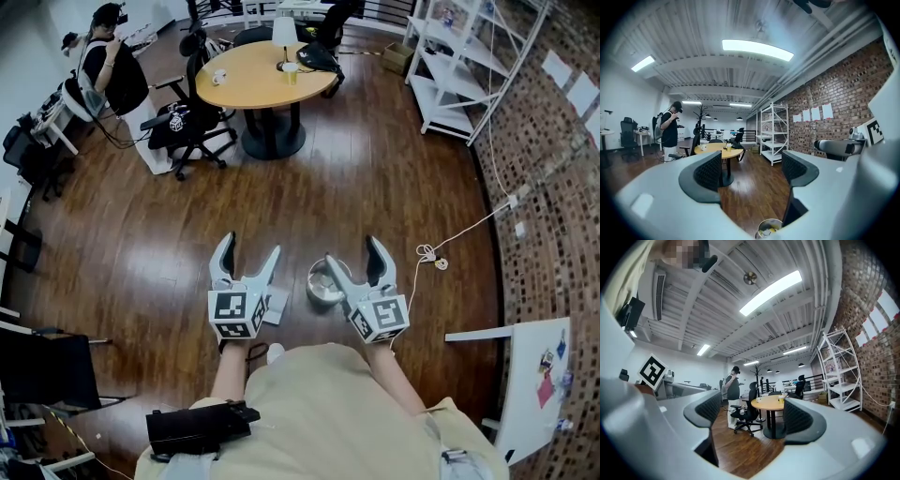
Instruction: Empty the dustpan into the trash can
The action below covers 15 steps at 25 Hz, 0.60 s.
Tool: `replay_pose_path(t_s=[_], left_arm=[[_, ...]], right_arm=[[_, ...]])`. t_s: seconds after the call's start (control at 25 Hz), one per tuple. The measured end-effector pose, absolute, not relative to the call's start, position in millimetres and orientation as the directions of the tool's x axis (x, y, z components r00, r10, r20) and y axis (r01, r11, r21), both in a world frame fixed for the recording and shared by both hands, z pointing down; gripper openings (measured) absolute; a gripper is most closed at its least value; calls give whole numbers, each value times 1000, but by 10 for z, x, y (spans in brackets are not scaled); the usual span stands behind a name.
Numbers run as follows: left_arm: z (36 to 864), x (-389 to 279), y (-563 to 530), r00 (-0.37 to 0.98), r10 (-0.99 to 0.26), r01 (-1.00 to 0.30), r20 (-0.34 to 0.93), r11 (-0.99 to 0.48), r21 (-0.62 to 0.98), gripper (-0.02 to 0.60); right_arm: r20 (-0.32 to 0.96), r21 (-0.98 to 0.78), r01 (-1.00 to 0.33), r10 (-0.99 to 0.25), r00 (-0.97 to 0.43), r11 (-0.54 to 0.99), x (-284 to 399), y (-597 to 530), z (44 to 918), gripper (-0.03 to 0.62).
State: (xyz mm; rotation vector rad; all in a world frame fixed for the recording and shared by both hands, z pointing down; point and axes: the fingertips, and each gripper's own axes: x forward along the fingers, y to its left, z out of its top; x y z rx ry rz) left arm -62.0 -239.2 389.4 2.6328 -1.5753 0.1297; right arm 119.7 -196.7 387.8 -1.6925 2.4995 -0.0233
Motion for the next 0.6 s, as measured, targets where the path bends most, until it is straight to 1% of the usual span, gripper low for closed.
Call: replay_pose_path(t_s=[0.6], left_arm=[[3995, -467, -2432, 495, -859, -867, 129, -499, 5, 390]], right_arm=[[-90, -103, -932, -936, -339, 348, 1262, -2050, 3903, 403]])
